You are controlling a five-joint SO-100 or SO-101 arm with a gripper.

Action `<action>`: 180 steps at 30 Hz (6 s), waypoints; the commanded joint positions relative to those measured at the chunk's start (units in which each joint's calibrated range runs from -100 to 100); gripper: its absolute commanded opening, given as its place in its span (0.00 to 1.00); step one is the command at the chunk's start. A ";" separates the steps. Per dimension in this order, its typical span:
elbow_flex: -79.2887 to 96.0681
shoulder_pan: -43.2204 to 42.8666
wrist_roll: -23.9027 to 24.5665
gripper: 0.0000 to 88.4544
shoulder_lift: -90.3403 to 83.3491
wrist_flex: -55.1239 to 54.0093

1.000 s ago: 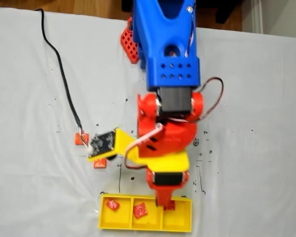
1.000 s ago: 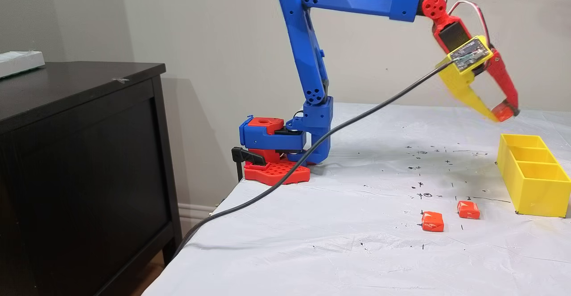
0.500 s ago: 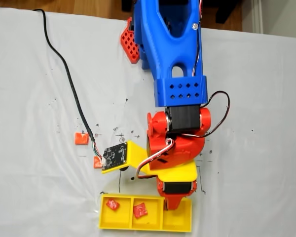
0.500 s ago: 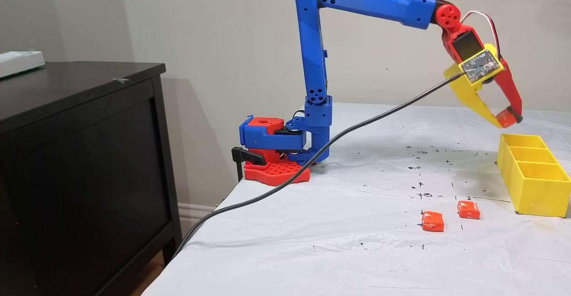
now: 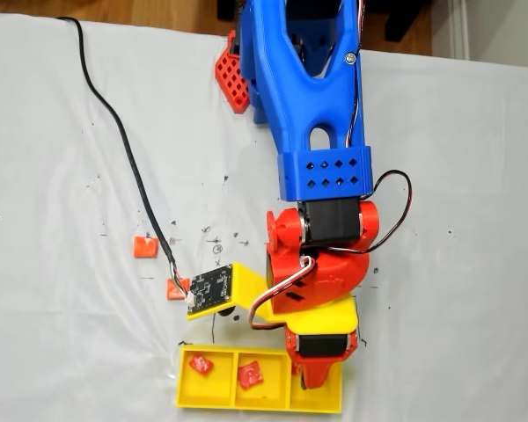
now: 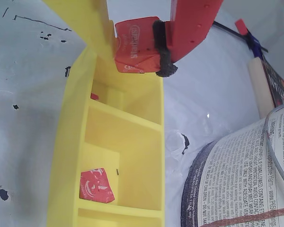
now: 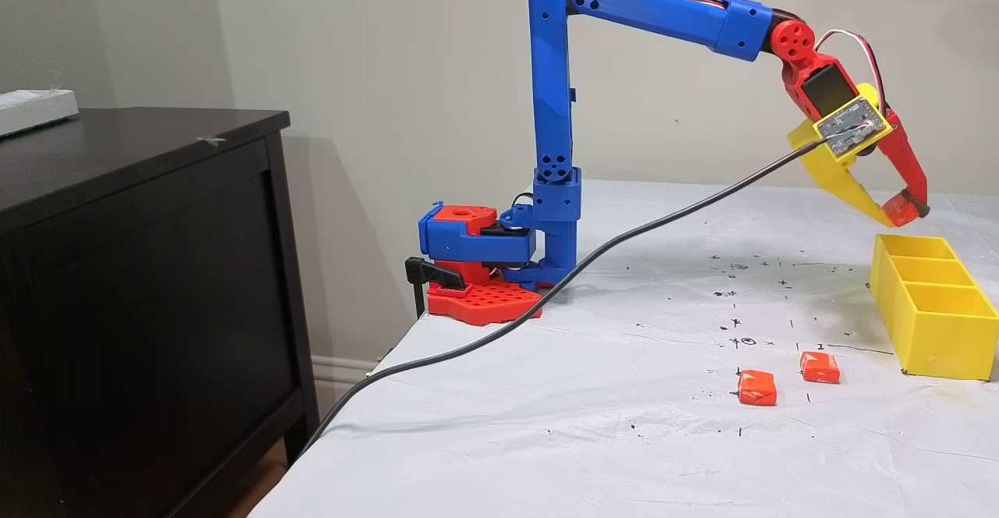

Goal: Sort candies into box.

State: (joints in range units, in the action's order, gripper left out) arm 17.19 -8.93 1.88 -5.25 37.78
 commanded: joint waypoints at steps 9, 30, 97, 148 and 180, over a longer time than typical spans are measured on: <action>-5.95 -0.49 -0.49 0.33 0.58 -0.57; -6.68 3.50 -4.88 0.00 -11.63 14.90; -18.33 26.42 -25.54 0.31 17.12 30.13; -6.50 18.99 -18.75 0.00 -10.19 23.42; -13.96 7.67 -5.57 0.00 2.96 9.34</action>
State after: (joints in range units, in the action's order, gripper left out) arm 9.75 -0.59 -3.79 -1.95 48.65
